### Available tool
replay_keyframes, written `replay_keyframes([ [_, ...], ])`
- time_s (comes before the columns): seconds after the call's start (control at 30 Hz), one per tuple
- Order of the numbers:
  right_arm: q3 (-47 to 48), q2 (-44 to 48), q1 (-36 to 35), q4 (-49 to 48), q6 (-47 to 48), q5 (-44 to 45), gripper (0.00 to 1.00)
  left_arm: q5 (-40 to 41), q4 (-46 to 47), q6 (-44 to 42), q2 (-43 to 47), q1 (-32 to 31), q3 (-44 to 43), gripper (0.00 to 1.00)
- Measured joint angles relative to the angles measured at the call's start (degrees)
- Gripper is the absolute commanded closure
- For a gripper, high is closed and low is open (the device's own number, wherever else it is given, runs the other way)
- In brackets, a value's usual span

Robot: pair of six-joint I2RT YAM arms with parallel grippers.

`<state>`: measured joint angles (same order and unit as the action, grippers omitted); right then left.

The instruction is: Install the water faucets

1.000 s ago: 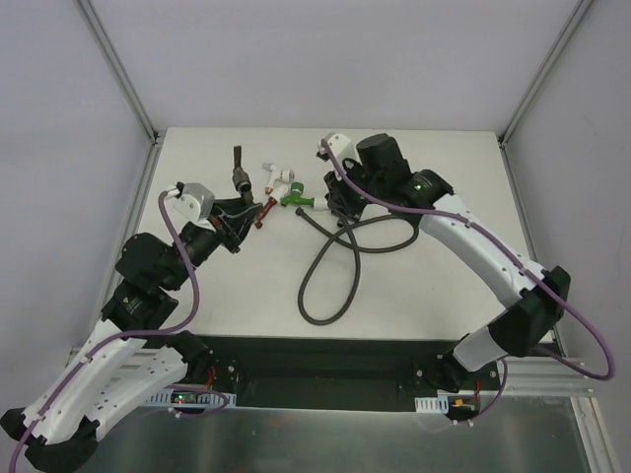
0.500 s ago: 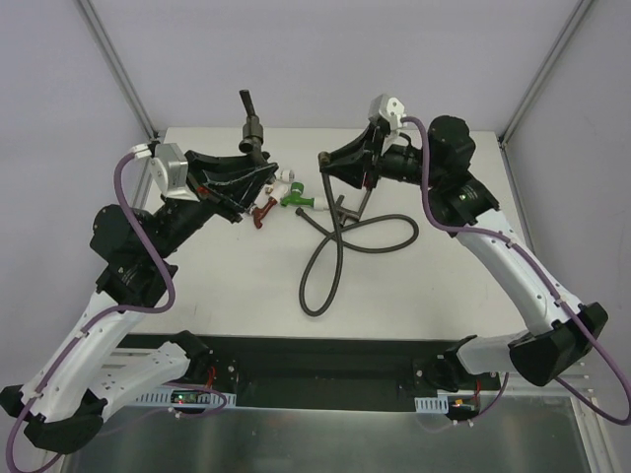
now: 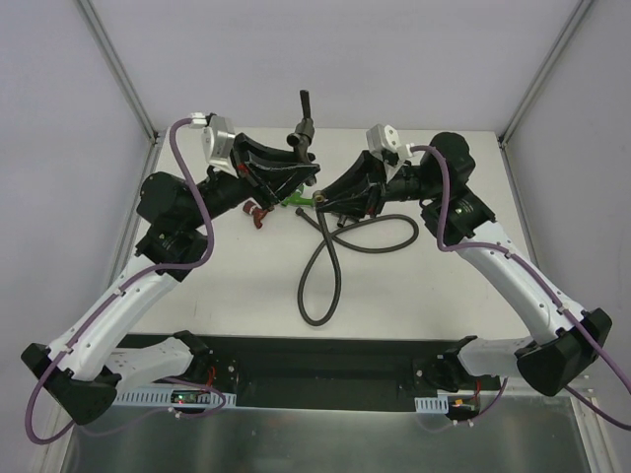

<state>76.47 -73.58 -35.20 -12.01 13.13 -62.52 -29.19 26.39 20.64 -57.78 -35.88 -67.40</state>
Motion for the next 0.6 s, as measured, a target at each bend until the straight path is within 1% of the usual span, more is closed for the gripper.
replay_keyframes([
  [0.2, 0.0, 0.1, 0.1, 0.1, 0.4, -2.9, 0.98, -5.4, 0.8, 3.3, -2.3, 0.0, -1.1, 1.00],
  [0.4, 0.1, 0.1, 0.4, 0.3, 0.9, -5.9, 0.98, -10.7, 4.7, 7.1, -3.6, -0.1, -3.1, 1.00],
  [0.6, 1.0, 0.3, 1.5, 0.9, 0.9, -8.1, 0.98, -13.1, 6.0, 8.3, -4.8, -0.8, -3.7, 1.00],
])
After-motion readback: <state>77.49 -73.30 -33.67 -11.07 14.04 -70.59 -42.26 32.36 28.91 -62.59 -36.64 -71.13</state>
